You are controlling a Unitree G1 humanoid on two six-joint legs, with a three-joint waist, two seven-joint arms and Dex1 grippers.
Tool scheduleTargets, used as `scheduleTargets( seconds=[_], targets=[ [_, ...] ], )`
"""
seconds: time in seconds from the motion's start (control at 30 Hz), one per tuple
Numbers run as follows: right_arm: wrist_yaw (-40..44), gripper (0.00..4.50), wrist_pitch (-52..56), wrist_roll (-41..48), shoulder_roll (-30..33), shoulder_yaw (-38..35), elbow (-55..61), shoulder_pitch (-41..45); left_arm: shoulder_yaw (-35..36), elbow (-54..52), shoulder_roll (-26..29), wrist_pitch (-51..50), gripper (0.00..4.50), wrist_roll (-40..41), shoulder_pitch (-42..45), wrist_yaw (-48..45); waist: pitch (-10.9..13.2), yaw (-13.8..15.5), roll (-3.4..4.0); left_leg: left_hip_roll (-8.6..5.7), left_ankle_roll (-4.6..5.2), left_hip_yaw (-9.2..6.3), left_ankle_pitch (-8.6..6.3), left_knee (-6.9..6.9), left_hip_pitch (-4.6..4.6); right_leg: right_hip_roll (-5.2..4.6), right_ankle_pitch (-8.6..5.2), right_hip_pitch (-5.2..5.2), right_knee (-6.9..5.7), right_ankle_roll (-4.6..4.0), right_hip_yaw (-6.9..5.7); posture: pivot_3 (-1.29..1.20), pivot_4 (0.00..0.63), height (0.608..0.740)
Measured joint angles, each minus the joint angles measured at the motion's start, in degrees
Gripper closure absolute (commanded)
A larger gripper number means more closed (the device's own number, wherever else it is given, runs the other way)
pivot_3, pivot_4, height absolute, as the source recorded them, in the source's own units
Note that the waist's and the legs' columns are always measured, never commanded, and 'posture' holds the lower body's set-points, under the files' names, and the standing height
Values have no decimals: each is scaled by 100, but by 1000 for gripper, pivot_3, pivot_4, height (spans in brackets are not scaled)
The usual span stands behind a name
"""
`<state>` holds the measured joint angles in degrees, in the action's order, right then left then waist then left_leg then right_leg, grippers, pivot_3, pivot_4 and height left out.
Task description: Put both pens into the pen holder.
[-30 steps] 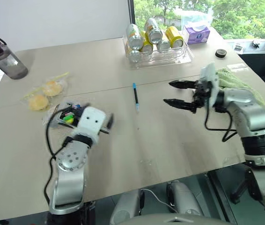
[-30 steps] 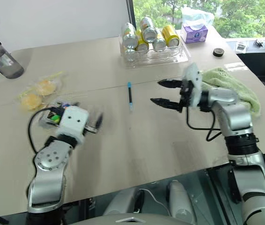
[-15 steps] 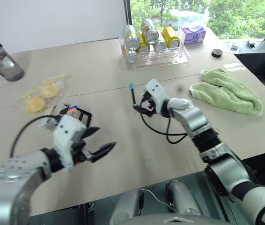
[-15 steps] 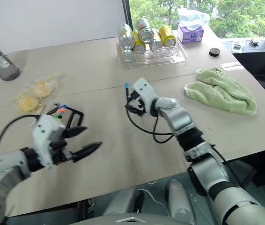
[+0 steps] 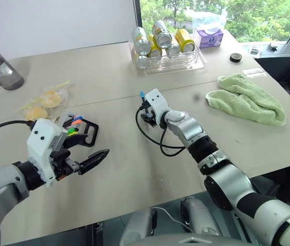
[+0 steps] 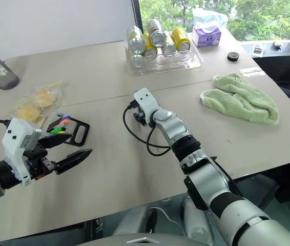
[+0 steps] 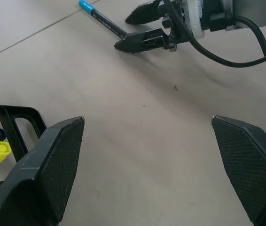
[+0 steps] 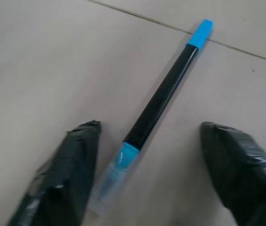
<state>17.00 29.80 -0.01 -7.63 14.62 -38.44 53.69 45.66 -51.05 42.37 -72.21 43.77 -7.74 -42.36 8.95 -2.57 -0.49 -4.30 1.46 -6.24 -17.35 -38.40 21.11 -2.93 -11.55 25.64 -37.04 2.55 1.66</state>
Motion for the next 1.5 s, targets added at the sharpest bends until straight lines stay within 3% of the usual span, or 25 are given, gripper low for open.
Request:
scheduleTargets(
  seconds=[0.13, 0.17, 0.43, 0.5, 0.67, 0.77, 0.83, 0.93, 1.2, 1.3, 1.5],
  targets=[
    [-48, 4359, 342, -79, 5, 146, 443, -182, -12, 8, 112, 10, 0, 150, -15, 196, 0, -3, 0, 0, -1, 1, 1, 1, -3, 1, 0, -1, -2, 0, 2, 0, 150, 739],
    [-85, 4478, 415, -102, 9, 175, 528, -210, -36, 19, 133, 13, 0, 160, 1, 265, -1, -1, 0, 0, -2, 2, 1, 1, -4, 1, 0, -1, -2, 0, 2, 0, 150, 739],
    [-105, 4497, 642, -121, 239, 67, 1283, -618, -622, 336, 278, 242, 0, 376, 780, 690, -1, 21, -2, -4, -2, -1, 1, -1, -1, -3, 0, -3, 0, 0, -1, 0, 150, 739],
    [4, 4497, 410, -57, 378, -38, 1549, -773, -875, 436, 0, 303, 0, 473, 1148, 982, -1, 19, -1, -6, -2, -1, 1, 0, 0, -4, 0, -2, 1, 1, -1, 0, 150, 739],
    [471, 4497, -343, 162, 755, -230, 2460, -1223, -1565, 917, -1573, 422, 0, 651, 1515, 2081, -4, -25, -6, -1, -2, 4, 1, 4, -1, -1, 1, 2, 1, 1, 5, 0, 150, 739],
    [916, 4497, -651, 425, 940, -262, 3143, -1575, -1583, 1375, -2547, 750, 0, 704, 1817, 2797, -5, 11, -8, 1, -2, 2, 1, -2, 0, 0, 1, -1, -2, 1, 1, 0, 150, 739],
    [1177, 4497, -734, 600, 972, -240, 3457, -1731, -1569, 1550, -2871, 945, 0, 806, 2007, 3052, -8, 30, -13, 0, -2, 0, 1, -10, 1, -2, 1, -3, -3, 1, -2, 0, 150, 739],
    [1735, 4497, -778, 1005, 1114, -143, 4150, -2079, -1332, 1927, -3761, 1615, 0, 1632, 2562, 3605, -16, 51, -27, -3, -1, -1, 1, -18, 3, -6, 1, -7, -2, 2, -3, 0, 150, 739],
    [2537, 4497, -901, 1488, 1396, 65, 4688, -2377, -1645, 2258, -3724, 2066, 0, 2393, 2491, 3913, -17, 31, -28, -3, -1, 3, 1, -17, -2, -2, 1, -7, -9, 2, 3, 0, 150, 739],
    [2640, 4497, -931, 1571, 1407, 94, 4724, -2377, -1878, 2281, -3656, 2179, 868, 2467, 2320, 3908, -17, 44, -28, -4, -1, 3, 1, -18, -1, -3, 1, -6, -8, 2, 3, 0, 150, 739],
    [2670, 4497, -1006, 1578, 1469, 119, 4723, -2377, -2017, 2289, -3487, 2538, 3395, 2921, 2283, 3856, -17, 51, -28, -3, -1, 3, 1, -18, -2, -3, 1, -6, -8, 2, 2, 0, 150, 739]
  ],
)
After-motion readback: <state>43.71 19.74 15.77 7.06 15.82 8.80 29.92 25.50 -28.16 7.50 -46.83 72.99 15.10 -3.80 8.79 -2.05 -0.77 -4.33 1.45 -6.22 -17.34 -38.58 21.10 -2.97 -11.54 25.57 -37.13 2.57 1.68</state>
